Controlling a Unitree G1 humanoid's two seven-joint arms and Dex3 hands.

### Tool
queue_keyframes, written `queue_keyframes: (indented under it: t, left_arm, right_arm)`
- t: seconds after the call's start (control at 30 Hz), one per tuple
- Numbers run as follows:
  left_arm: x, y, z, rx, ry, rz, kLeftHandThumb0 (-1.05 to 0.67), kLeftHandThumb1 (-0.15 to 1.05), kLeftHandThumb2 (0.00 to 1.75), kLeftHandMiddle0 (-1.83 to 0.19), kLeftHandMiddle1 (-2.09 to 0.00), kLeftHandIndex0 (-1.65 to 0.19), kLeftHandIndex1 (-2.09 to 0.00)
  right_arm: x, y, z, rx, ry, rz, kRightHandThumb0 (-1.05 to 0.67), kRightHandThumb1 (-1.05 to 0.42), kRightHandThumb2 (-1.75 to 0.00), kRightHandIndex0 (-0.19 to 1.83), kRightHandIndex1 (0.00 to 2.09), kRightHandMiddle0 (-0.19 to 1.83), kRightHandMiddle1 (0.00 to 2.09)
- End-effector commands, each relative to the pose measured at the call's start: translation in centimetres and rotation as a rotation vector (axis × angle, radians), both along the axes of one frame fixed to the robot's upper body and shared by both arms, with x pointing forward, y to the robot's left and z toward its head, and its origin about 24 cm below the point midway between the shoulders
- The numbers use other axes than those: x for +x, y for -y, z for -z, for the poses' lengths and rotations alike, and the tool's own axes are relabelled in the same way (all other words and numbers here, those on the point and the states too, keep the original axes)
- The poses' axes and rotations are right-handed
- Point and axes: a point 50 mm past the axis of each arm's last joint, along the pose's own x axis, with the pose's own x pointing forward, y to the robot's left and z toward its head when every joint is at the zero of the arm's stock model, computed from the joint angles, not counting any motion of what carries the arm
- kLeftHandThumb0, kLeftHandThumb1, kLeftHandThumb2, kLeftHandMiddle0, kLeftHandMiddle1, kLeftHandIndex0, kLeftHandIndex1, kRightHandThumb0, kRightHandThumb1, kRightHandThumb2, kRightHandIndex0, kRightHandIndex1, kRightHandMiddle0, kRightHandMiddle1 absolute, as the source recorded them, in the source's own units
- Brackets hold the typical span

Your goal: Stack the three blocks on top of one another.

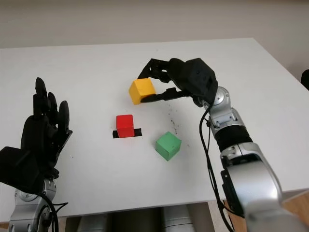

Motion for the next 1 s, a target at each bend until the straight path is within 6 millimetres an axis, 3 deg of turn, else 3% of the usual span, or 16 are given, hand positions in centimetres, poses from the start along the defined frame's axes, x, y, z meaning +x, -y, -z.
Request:
queue_keyframes:
  t: [0.0, 0.43, 0.97]
  left_arm:
    - [-0.2, 0.2, -0.2, -0.009, 0.015, -0.001, -0.68, 1.05, 0.55, 0.19, -0.05, 0.19, 0.00]
    - [-0.2, 0.7, 0.0, 0.000, -0.004, -0.013, -0.68, 1.05, 0.56, 0.19, -0.05, 0.19, 0.00]
    - [-0.4, 0.7, 0.2, -0.013, -0.005, -0.012, -0.66, 1.05, 0.56, 0.19, -0.04, 0.19, 0.00]
  right_arm:
    - [-0.4, -0.8, -0.6, -0.012, 0.020, -0.027, -0.49, -0.90, -0.05, 0.39, 0.08, 0.42, 1.62]
    - [-1.4, -3.6, -0.5, -0.128, -0.041, -0.101, -0.51, -0.90, -0.05, 0.43, 0.09, 0.46, 1.65]
    - [-0.9, -4.2, 0.1, -0.199, -0.064, -0.071, -0.49, -0.91, -0.06, 0.42, 0.09, 0.44, 1.60]
